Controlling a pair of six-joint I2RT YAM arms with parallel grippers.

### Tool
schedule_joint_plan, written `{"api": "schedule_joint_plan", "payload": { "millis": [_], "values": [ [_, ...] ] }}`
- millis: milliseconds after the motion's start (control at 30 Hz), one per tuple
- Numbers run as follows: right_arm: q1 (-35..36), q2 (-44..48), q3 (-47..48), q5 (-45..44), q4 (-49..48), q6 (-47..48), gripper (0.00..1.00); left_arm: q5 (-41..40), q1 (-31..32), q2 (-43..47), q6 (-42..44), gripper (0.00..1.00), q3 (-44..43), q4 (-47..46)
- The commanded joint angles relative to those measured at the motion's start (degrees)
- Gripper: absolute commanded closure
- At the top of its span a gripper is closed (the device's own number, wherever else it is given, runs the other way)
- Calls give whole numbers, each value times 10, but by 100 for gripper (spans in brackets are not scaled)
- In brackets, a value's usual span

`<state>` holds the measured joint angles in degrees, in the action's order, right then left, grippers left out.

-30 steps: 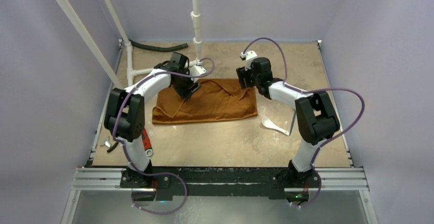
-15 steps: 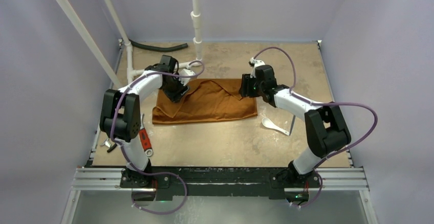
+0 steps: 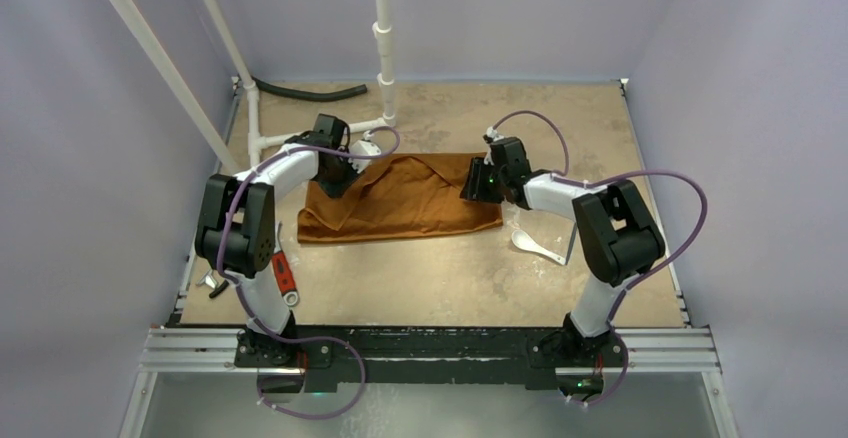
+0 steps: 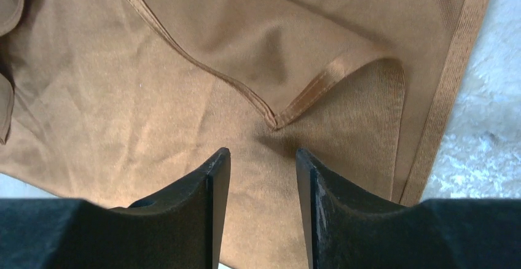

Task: Fold the napkin into a case and place the utensils inside
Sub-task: Fold and flatten the napkin at the center of the board.

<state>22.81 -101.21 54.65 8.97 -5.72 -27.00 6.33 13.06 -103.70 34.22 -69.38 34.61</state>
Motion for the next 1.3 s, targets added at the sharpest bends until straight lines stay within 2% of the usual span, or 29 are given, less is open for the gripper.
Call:
{"api": "schedule_joint_plan", "payload": {
  "millis": [0,100,200,400,600,667,800,1067,1167,1267],
  "values": [
    [-3,-15,25,-12,-33,-18,53,-14,-8,13,12,88,-2,-27],
    [-6,-20,30,-19,-39,-20,54,-13,-13,10,13,92,-3,-26],
    [-10,-16,38,-23,-38,-19,54,5,-19,12,13,91,-17,-7],
    [-19,-23,54,-26,-37,-15,53,100,-20,23,-7,73,-50,75],
    [-22,-42,63,-27,-50,-16,55,68,-20,16,7,64,5,54],
    [-22,-44,62,-26,-57,-19,58,59,-19,21,14,61,23,40],
    [-22,-44,56,-32,-69,-28,67,43,-20,23,28,60,33,33],
    [-23,-13,33,-65,-96,-45,100,22,-20,27,51,57,75,13],
    [-25,6,25,-88,-96,-50,100,19,-20,22,60,59,83,8],
    [-33,25,15,-104,-94,-52,100,11,-20,16,63,69,82,5]
  ]
}}
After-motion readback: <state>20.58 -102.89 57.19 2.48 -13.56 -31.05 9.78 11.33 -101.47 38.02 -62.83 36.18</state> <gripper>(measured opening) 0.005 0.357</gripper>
